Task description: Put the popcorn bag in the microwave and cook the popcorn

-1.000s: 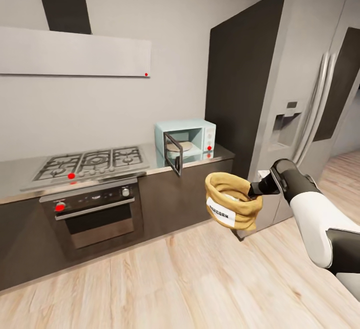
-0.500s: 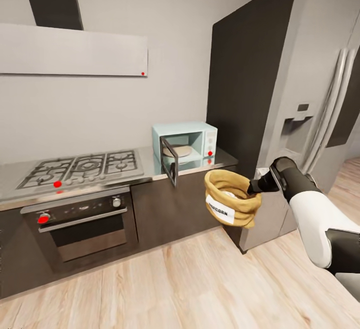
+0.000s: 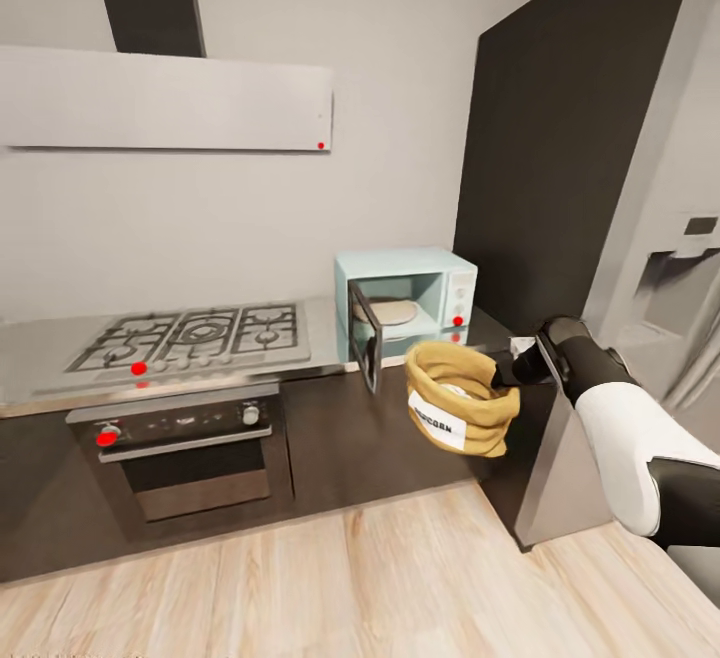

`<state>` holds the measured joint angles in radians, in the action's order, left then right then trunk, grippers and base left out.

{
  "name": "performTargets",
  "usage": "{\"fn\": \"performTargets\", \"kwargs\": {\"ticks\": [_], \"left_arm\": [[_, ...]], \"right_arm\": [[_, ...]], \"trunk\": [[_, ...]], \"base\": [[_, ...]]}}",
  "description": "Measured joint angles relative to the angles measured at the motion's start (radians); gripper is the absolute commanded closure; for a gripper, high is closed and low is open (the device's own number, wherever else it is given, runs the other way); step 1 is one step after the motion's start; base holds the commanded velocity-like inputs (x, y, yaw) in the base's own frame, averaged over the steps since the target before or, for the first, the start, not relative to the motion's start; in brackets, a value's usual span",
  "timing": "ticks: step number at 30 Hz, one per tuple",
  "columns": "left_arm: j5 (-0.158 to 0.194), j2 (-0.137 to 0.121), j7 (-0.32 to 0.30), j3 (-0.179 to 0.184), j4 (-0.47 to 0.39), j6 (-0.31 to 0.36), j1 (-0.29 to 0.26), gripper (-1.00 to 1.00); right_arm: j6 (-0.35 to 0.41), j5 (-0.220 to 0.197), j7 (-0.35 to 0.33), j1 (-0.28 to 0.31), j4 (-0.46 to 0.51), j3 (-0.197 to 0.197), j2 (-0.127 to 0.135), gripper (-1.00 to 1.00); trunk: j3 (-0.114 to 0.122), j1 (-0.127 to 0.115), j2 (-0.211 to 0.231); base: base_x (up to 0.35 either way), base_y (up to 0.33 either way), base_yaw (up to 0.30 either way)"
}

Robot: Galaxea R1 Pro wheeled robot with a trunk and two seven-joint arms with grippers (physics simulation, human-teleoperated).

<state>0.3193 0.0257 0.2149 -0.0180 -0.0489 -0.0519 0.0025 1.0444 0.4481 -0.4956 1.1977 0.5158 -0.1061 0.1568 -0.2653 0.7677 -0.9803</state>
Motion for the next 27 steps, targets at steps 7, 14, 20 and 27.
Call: {"fn": "performTargets", "kwargs": {"ticks": [7, 14, 20, 27], "left_arm": [[0.0, 0.0, 0.0, 0.0, -0.001, -0.001, 0.0, -1.0], [0.0, 0.0, 0.0, 0.001, -0.001, -0.001, 0.0, -1.0], [0.0, 0.0, 0.0, 0.001, -0.002, -0.001, 0.0, -1.0], [0.0, 0.0, 0.0, -0.001, -0.002, -0.001, 0.0, -1.0]], "right_arm": [[0.0, -0.001, 0.001, 0.0, -0.001, 0.0, -0.001, 1.0], [0.0, -0.004, 0.0, 0.0, -0.004, 0.0, -0.005, 1.0], [0.0, -0.001, -0.003, 0.0, 0.0, -0.001, -0.002, 1.0], [0.0, 0.001, -0.002, 0.0, 0.01, 0.0, -0.002, 1.0]], "trunk": [[-0.002, 0.0, 0.0], [-0.002, 0.0, 0.0], [-0.002, 0.0, 0.0], [-0.002, 0.0, 0.0]], "base": [[0.201, -0.145, 0.121], [0.057, -0.038, 0.002], [0.001, 0.0, 0.0], [0.0, 0.0, 0.0]]}}
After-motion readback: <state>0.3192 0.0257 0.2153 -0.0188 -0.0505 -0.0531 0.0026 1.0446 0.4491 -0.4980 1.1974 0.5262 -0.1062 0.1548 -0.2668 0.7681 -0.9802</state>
